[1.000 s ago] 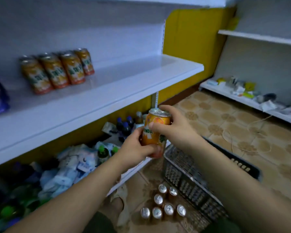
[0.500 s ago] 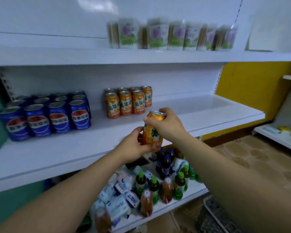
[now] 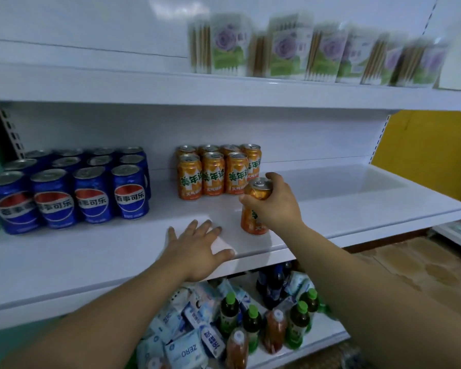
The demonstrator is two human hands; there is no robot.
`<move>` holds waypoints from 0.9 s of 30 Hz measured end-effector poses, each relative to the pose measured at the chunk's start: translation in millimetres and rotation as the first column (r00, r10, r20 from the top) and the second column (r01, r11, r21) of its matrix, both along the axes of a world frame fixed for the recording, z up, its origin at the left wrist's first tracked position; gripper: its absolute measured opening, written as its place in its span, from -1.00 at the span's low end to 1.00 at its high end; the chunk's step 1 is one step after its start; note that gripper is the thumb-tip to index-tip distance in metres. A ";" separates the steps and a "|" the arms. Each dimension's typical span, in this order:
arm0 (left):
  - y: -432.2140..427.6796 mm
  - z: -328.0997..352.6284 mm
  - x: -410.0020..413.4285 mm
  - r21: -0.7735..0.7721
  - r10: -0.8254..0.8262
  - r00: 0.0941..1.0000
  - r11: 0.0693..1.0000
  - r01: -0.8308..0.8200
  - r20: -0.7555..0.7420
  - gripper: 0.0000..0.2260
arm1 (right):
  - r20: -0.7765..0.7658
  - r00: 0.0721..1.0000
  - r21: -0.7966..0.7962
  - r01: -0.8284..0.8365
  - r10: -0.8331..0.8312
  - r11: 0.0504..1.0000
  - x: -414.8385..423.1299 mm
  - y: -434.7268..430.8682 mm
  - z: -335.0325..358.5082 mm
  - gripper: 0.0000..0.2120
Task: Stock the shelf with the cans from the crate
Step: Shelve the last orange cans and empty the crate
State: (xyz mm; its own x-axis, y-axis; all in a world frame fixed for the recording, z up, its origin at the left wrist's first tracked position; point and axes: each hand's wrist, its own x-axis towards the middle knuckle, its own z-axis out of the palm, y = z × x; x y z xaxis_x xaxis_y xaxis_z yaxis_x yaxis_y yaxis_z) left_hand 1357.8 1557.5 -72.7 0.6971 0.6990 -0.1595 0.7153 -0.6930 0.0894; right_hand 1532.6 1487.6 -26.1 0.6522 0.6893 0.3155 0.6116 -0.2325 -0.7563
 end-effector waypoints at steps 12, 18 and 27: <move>-0.6 -7.4 1.9 0.029 0.014 1.000 0.999 -0.014 0.023 -0.28 | -0.062 0.998 0.099 0.001 0.005 0.995 42.6 24.3 -35.6 -0.49; 1.0 -8.4 1.6 0.023 0.017 1.000 1.000 -0.017 0.019 -0.26 | -0.066 0.997 0.035 0.048 -0.045 0.998 71.6 59.4 -36.7 -0.43; -0.1 -8.3 3.1 0.022 0.026 1.000 0.999 -0.026 -0.006 -0.20 | -0.095 0.992 -0.063 0.076 -0.082 0.995 92.8 103.1 -37.4 -0.46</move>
State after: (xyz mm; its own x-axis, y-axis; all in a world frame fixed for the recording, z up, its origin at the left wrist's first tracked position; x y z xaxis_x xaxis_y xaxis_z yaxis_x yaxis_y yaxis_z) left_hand 1360.9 1557.4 -81.0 0.6776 0.7203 -0.1485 0.7337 -0.6759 0.0695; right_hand 1625.4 1590.7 -63.5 0.7308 0.6500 0.2082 0.5136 -0.3227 -0.7950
